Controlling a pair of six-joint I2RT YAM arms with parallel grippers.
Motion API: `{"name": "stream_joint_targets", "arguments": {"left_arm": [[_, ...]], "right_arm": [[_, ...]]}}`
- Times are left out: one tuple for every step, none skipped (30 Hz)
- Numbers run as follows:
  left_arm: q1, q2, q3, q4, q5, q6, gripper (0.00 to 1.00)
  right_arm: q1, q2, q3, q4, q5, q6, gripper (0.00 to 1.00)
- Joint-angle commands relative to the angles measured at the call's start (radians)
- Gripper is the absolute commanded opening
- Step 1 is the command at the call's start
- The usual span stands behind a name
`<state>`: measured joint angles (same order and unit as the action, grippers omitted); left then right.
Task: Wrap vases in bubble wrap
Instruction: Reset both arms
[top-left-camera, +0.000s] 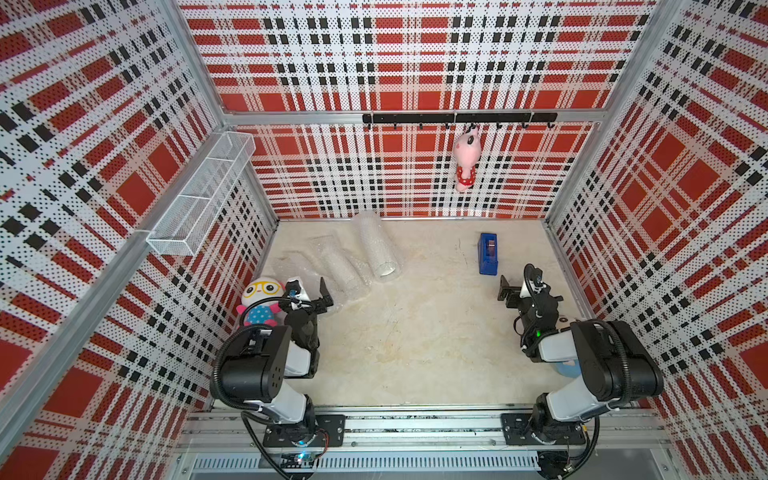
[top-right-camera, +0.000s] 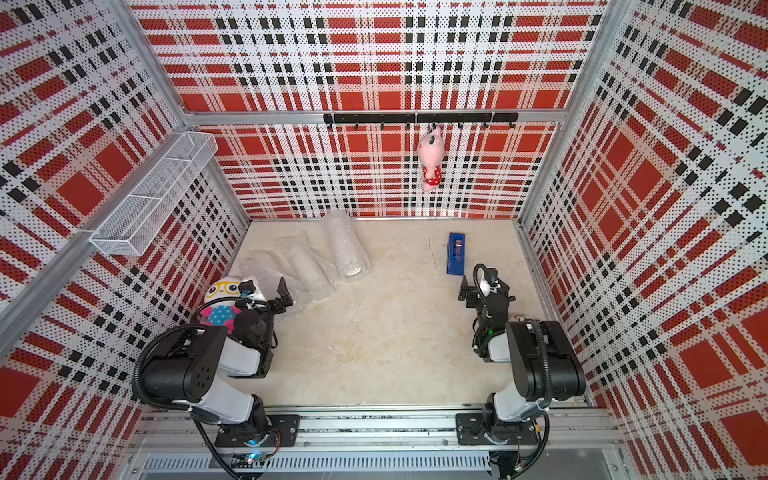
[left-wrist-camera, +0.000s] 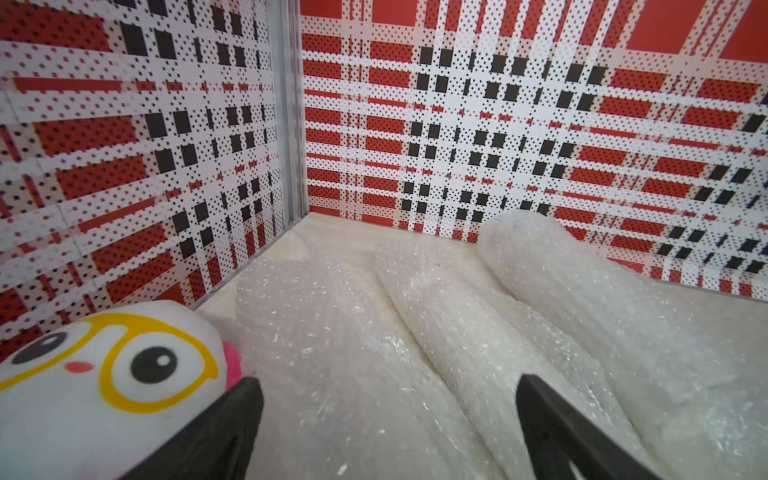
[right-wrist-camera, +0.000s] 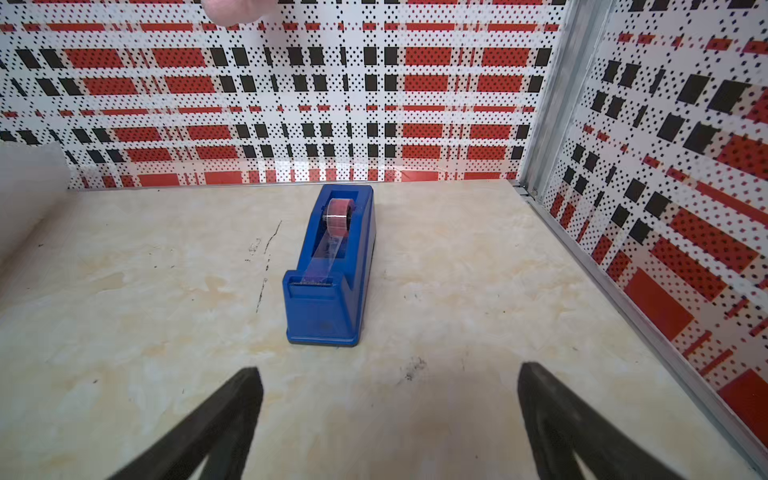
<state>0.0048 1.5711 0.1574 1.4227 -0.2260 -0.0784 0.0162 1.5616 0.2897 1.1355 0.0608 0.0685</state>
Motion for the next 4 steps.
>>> {"name": "stream_joint_targets", "arguments": {"left_arm": [[-0.005,0.003,0.015,0.048,-0.061,-0.011,0.98],[-0.005,0.004,0.015,0.048,-0.062,-0.009,0.98],[-0.005,0.005,0.015,0.049,-0.062,-0.009,0.98],[-0.005,0.004,0.015,0.049,-0.061,-0.01,0.98]], "right_arm": [[0.005,0.011,0.018,-0.009,-0.01,-0.014,1.0],[0.006,0.012,0.014,0.001,-0.01,-0.014,1.0],[0.005,0.007,0.012,-0.006,-0.009,-0.015,1.0],[0.006,0.009,0.008,0.006,-0.003,-0.017,1.0]]}}
